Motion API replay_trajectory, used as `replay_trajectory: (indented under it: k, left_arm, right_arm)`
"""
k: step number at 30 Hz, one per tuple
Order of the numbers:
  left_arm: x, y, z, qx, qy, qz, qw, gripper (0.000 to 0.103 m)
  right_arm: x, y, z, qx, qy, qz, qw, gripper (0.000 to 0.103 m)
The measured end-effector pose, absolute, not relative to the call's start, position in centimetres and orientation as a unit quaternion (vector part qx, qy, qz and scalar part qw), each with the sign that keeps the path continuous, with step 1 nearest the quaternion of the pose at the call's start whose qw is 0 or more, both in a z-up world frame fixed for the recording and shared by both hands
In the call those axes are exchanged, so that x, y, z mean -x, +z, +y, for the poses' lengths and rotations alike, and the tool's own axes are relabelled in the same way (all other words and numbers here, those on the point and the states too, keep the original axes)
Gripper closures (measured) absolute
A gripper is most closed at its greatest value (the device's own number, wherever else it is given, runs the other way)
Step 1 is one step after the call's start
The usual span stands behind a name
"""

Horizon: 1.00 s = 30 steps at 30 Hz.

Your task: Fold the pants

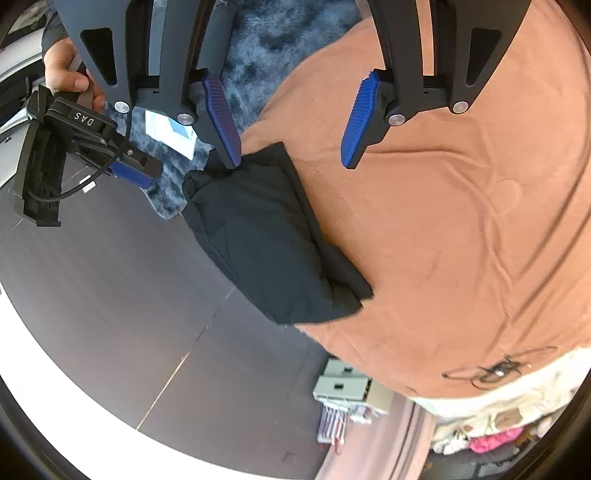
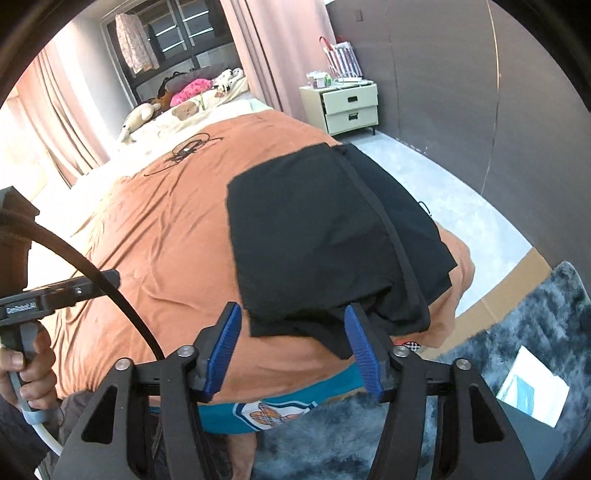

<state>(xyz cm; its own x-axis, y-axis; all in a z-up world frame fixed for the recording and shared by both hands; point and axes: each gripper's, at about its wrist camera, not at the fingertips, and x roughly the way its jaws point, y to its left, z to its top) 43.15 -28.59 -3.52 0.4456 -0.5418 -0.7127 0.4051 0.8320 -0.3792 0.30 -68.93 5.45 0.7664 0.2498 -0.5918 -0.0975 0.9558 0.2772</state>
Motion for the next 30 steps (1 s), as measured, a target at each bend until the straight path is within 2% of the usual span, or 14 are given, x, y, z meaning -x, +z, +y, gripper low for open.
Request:
replay_trajectory:
  k: [4, 7, 9, 12, 15, 21, 30]
  left_arm:
    - [-40.3, -1.1, -26.5, 0.077, -0.273, 0.417, 0.864, 0.027]
    - [-38.7, 0.5, -25.4, 0.072, -0.270, 0.400, 0.873, 0.023]
    - [-37.6, 1.3, -24.4, 0.073, -0.269, 0.390, 0.878, 0.021]
    - [-35.9, 2.4, -23.1, 0.077, -0.265, 0.370, 0.887, 0.008]
    - [-34.0, 3.2, -22.0, 0.073, -0.262, 0.352, 0.896, 0.001]
    - [-31.2, 4.5, -20.5, 0.053, -0.257, 0.334, 0.905, 0.000]
    - [-27.1, 6.1, -18.4, 0.025, -0.239, 0.297, 0.924, 0.000]
  right_arm:
    - [2.2, 7.2, -68.1, -0.105, 0.087, 0.312, 0.940, 0.035]
    - [4.2, 8.5, -68.0, -0.104, 0.093, 0.300, 0.944, 0.025]
    - [4.9, 8.6, -66.9, -0.098, 0.093, 0.294, 0.946, 0.020]
    - [5.7, 8.1, -65.3, -0.091, 0.091, 0.293, 0.947, 0.017]
    - [6.9, 7.2, -63.3, -0.087, 0.087, 0.292, 0.949, 0.011]
    - [9.0, 7.4, -59.9, -0.087, 0.081, 0.288, 0.950, 0.000]
    - [13.2, 8.1, -56.8, -0.076, 0.078, 0.267, 0.957, 0.000]
